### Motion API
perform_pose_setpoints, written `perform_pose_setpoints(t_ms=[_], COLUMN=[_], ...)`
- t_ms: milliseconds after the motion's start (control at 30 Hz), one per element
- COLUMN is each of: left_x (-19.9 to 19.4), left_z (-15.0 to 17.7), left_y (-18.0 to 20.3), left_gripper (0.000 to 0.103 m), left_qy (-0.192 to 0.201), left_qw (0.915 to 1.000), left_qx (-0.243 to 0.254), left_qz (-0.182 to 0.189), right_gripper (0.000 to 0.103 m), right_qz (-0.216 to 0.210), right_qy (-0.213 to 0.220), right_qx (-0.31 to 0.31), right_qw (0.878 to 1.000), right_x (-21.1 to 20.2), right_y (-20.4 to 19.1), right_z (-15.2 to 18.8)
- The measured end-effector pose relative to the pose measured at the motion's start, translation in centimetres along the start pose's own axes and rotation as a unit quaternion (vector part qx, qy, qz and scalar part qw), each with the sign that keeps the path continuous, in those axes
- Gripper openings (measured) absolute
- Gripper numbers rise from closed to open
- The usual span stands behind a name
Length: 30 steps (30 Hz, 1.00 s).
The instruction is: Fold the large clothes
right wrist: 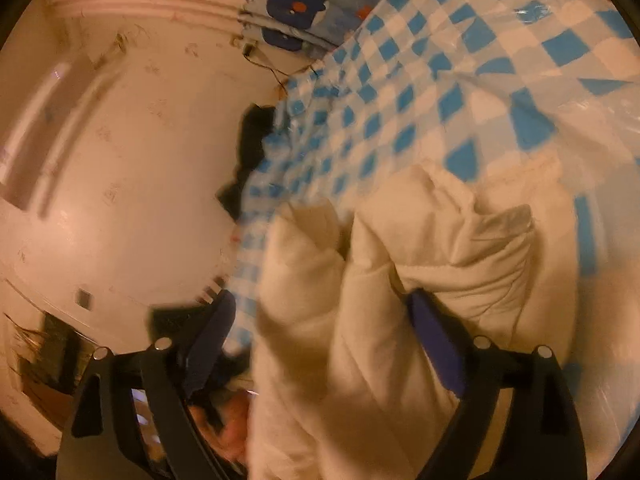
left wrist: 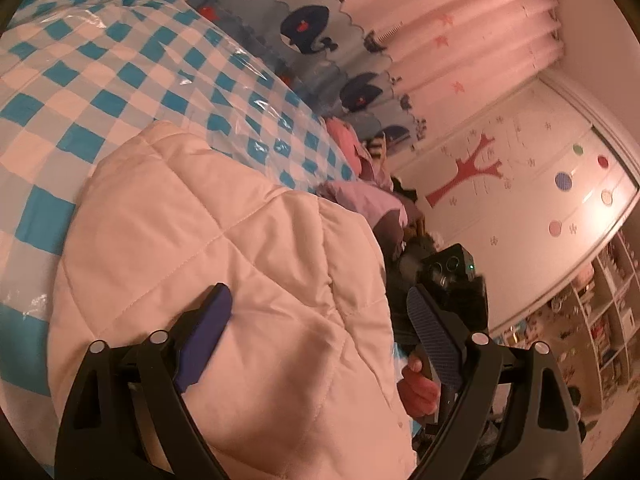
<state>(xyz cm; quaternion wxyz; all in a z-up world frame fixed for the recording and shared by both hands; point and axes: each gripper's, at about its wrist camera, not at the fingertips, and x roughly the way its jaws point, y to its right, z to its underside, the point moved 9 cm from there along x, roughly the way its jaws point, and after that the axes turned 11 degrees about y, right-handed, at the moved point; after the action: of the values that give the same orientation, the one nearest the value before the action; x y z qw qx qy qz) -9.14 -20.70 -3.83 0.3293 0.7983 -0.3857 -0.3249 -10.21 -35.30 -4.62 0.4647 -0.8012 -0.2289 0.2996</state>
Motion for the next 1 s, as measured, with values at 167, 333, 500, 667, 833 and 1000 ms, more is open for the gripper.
perform_pose_setpoints(t_ms=[167,333,500,667,833,1000], left_x=[2.7,5.5,4.9,4.6,-1.3,-0.3], left_z=[0.3,3.2,2.8,2.5,-0.6,1.9], left_y=[0.9,1.5,1.0,1.4,3.0,-1.9], left_gripper=[0.091,0.094,0.094,0.094,0.094,0.094], left_qy=[0.005,-0.023,-0.018,-0.024,0.028,-0.045], left_qw=[0.9996,0.9893,0.9915,0.9914,0.9952,0.9903], left_qx=[0.011,0.116,0.105,0.099,0.073,0.062], left_qz=[-0.027,-0.085,-0.075,-0.082,-0.058,-0.116], right_gripper=[0.086,0.085,0.085,0.091,0.096,0.096], right_qz=[0.030,0.149,0.223,0.320,0.308,0.309], right_qy=[0.007,0.013,0.053,-0.022,-0.012,0.019], right_qx=[0.000,0.028,-0.129,-0.149,-0.105,-0.111], right_qw=[1.000,0.988,0.965,0.935,0.946,0.944], right_x=[0.5,-1.1,-3.4,-0.4,-1.1,-3.6], right_y=[1.7,9.5,4.1,9.2,11.8,8.4], right_z=[-3.1,-1.5,-0.1,3.3,3.3,2.5])
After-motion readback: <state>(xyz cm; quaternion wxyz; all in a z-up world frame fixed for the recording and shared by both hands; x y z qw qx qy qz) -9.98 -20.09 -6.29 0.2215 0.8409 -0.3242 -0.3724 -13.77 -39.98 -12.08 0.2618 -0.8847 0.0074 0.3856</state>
